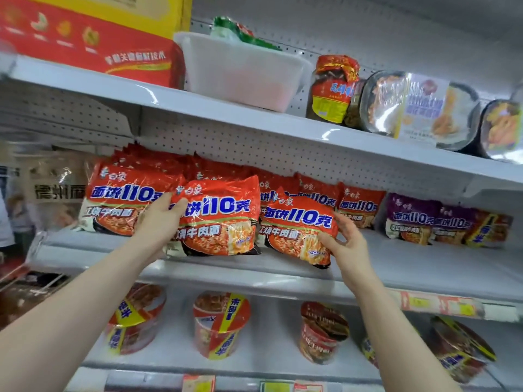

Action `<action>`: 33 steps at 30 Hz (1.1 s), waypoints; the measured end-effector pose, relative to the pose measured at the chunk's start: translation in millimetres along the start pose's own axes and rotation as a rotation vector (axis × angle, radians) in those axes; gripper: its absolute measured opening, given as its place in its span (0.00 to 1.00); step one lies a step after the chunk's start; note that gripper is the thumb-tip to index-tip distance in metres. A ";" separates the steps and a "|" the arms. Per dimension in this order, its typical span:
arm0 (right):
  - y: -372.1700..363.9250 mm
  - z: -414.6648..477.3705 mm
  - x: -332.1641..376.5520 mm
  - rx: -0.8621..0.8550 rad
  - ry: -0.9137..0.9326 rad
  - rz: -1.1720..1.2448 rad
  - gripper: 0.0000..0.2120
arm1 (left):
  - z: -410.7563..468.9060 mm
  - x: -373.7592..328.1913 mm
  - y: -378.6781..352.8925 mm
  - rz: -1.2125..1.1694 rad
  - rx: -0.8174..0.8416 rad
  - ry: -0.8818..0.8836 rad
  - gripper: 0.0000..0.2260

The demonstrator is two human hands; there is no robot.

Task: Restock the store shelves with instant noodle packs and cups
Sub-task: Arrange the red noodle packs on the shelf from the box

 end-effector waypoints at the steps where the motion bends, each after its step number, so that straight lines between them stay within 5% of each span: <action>1: -4.1 7.9 -2.2 0.001 0.001 -0.003 0.26 | 1.8 -2.0 -2.3 0.007 0.001 0.006 0.40; 4: -18.4 34.2 -9.8 0.018 -0.004 0.011 0.24 | -2.8 -16.5 -10.5 -0.006 -0.006 0.014 0.31; 8: -41.5 69.3 -17.1 0.092 -0.028 -0.010 0.24 | 22.2 -6.4 -18.3 -0.001 -0.033 0.000 0.44; 11: -55.4 95.2 -24.4 0.140 -0.014 -0.065 0.23 | 30.4 -15.3 -23.3 -0.018 -0.011 -0.019 0.41; 15: -63.2 118.3 -39.6 0.125 0.049 -0.270 0.26 | 21.1 -32.6 -37.5 -0.048 -0.087 -0.004 0.25; 24: -76.1 121.4 -45.5 0.059 0.246 -0.843 0.27 | 14.3 -33.4 -59.5 -0.038 -0.062 -0.042 0.18; 28: -83.7 94.6 -20.7 -0.018 0.438 -0.570 0.16 | 14.7 -35.9 -72.5 -0.026 -0.003 -0.059 0.16; 33: -92.9 48.8 -9.8 0.268 0.119 -0.193 0.20 | 9.5 -40.4 -95.8 -0.022 0.041 -0.050 0.22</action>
Point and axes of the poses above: each hand's wrist, its own z-axis towards the middle knuckle, its own y-axis out of the back of the hand, x = y × z, the point moved 2 cm from there along z, towards the middle knuckle, and after that the axes turned 10 degrees about -x, right-handed, at the moved point
